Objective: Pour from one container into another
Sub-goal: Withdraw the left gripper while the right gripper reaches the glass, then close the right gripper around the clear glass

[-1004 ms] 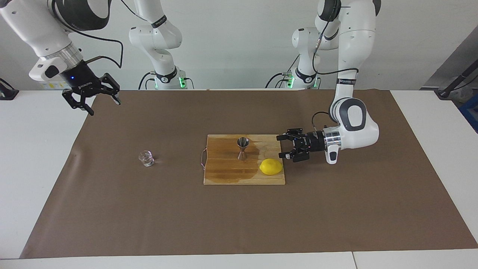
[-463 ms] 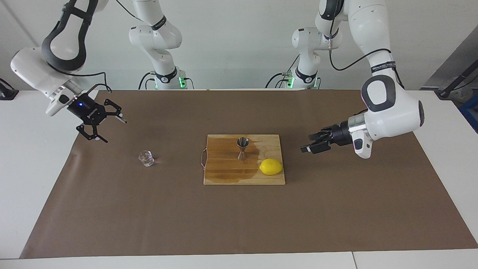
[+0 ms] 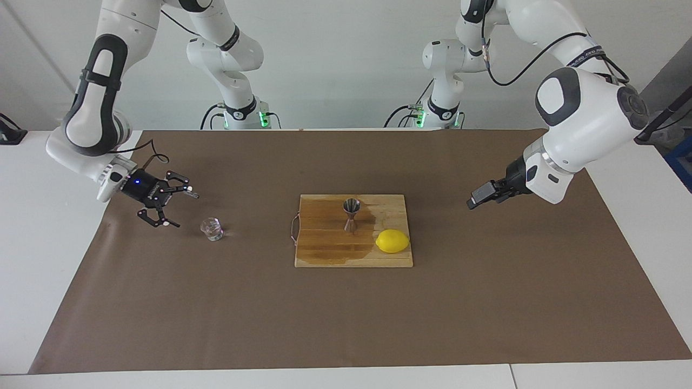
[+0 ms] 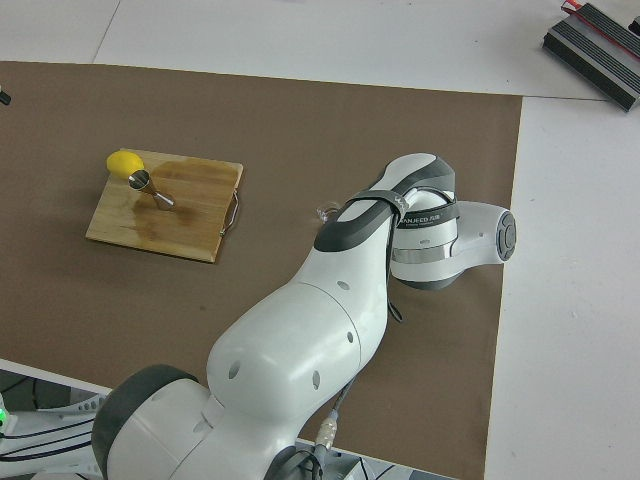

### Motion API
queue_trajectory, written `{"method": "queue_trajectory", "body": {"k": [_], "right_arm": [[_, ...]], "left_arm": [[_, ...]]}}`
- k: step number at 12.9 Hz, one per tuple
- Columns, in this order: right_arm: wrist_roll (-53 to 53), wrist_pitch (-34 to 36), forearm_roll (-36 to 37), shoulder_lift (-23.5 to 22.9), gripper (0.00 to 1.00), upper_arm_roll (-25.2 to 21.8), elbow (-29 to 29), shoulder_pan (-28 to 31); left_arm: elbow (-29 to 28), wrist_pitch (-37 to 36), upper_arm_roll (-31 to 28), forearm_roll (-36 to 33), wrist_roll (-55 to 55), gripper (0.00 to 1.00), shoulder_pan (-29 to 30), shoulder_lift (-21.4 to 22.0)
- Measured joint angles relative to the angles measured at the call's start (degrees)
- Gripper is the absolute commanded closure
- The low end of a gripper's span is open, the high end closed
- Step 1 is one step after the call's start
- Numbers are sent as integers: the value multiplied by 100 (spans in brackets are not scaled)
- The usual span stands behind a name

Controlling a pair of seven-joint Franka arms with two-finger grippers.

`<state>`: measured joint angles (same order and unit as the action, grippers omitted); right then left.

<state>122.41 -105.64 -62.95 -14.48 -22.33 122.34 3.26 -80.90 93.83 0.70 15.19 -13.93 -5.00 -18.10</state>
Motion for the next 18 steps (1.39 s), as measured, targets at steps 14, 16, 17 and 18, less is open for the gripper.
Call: {"method": "queue_trajectory", "body": {"k": [14,16,17,18], "right_arm": [[863,102,-809,-744,0,20,-203,-169],[863,62,-809,-759,0,25,-192,-207],[863,13,-813,-763,0,45,-192,-216],[863,-65,-839,-765,0,84,-191,-217]], "left_arm": [[-788,-606,82,-1225,1387,0,34,1516],[-1245,-606,73,-1225,1408,0,100,1790],[-1349,-615,63,-1228,1408,0,111,1854],[-1402,-666,55,-1235,1409,0,142,1878]]}}
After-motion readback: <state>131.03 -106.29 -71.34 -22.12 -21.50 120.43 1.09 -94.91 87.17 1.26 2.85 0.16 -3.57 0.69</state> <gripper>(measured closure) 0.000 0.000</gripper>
